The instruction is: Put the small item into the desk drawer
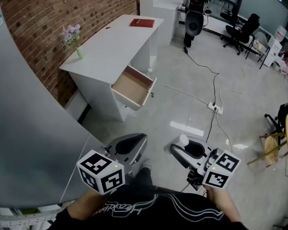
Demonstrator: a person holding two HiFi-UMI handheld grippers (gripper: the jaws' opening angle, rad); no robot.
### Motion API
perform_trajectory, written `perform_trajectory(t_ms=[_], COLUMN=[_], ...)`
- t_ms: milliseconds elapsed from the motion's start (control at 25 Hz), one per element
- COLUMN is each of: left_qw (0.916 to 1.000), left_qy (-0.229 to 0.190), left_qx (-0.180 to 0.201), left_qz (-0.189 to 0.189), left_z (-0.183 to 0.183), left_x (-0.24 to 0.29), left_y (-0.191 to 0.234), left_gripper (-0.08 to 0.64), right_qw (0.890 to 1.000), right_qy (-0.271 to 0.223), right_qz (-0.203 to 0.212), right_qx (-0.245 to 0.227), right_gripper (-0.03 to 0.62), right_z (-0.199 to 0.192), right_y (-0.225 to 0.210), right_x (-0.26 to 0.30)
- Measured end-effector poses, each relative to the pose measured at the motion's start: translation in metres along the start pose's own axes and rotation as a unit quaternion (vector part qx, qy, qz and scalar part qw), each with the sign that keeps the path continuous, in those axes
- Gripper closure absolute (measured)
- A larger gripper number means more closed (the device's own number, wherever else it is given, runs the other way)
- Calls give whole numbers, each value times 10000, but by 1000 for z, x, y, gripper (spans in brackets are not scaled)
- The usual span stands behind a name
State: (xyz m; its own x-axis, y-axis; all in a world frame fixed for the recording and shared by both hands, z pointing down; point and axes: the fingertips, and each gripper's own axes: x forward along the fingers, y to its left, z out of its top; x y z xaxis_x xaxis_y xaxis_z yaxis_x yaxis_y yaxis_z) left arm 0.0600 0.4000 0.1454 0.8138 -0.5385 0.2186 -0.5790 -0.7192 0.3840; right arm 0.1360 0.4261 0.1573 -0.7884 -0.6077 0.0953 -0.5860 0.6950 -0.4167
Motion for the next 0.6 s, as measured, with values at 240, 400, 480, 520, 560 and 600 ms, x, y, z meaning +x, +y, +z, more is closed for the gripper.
perform_trajectory(t_ms=[240, 400, 480, 520, 560, 600], left_qw=[9996, 9988, 9981, 9979, 9978, 9976], left_qy=[103, 178, 215, 237, 265, 299], left_qx=[-271, -444, -553, -576, -584, -586], left_qz=[2, 100, 144, 168, 196, 227], left_z=[50, 68, 73, 75, 76, 76], left_x=[65, 103, 118, 125, 132, 139], left_y=[115, 186, 214, 227, 239, 251], left_gripper=[534, 534, 534, 534, 534, 534], right_qw=[9992, 9983, 9979, 9978, 9977, 9975], right_qy=[325, 493, 543, 543, 532, 525], right_qz=[-79, -164, -210, -231, -251, -271], right_qx=[217, 277, 301, 319, 350, 398], right_gripper=[446, 446, 446, 446, 446, 446], right_z=[38, 55, 61, 63, 64, 64], right_y=[-96, -152, -176, -188, -200, -212], right_x=[100, 155, 176, 185, 193, 201])
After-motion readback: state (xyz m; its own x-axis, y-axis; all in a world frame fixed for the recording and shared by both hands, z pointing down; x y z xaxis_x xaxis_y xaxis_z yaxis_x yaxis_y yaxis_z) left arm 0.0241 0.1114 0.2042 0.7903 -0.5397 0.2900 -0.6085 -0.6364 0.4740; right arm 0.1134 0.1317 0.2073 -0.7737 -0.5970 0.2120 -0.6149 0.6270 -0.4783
